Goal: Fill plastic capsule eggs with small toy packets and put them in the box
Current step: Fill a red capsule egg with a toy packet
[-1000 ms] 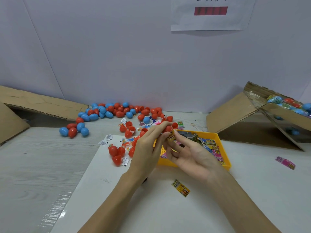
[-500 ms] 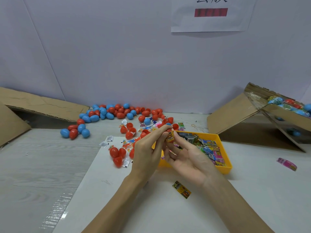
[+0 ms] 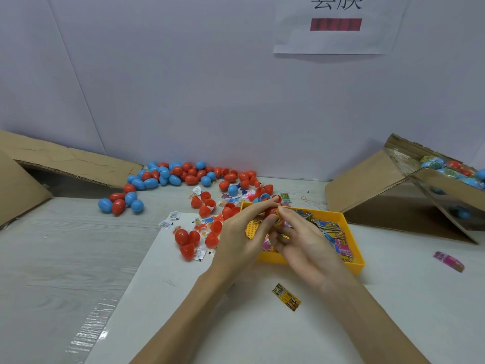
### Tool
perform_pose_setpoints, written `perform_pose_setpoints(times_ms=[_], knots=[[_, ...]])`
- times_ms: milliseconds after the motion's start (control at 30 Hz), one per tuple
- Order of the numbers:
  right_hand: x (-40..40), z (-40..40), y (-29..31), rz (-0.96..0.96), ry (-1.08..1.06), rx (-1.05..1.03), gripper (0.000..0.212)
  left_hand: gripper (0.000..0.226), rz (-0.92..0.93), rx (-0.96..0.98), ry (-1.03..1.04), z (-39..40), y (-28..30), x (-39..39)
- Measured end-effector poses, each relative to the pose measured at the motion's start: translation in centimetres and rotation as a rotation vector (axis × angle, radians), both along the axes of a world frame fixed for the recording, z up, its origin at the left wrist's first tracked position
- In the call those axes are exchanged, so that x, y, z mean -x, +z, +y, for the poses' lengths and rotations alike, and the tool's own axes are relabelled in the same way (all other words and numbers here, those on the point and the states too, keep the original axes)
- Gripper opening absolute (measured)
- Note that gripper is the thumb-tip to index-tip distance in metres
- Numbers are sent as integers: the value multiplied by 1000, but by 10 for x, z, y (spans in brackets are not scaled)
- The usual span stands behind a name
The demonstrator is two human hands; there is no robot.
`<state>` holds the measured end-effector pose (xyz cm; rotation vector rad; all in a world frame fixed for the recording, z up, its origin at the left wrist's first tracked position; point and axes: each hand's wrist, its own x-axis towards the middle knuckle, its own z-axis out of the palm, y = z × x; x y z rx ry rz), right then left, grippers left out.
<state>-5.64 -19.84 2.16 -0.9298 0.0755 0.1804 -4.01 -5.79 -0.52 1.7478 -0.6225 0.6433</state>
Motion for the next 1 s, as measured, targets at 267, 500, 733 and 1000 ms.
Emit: perform_pose_setpoints(times_ms=[267,500,733,1000], knots=[[4,3,3,-59,37,93,31,27,30,55,78,5,1,-4],[3,-5,5,-28,54,116,34,27,174,-87,-81,11,6,-7],[2,-1,3,-83,-52,166,27,33,33,-105,-7,16,9,-7],[3,3,-5,-277,-239,718,45,44,-197,-267,132,15,7,-2]])
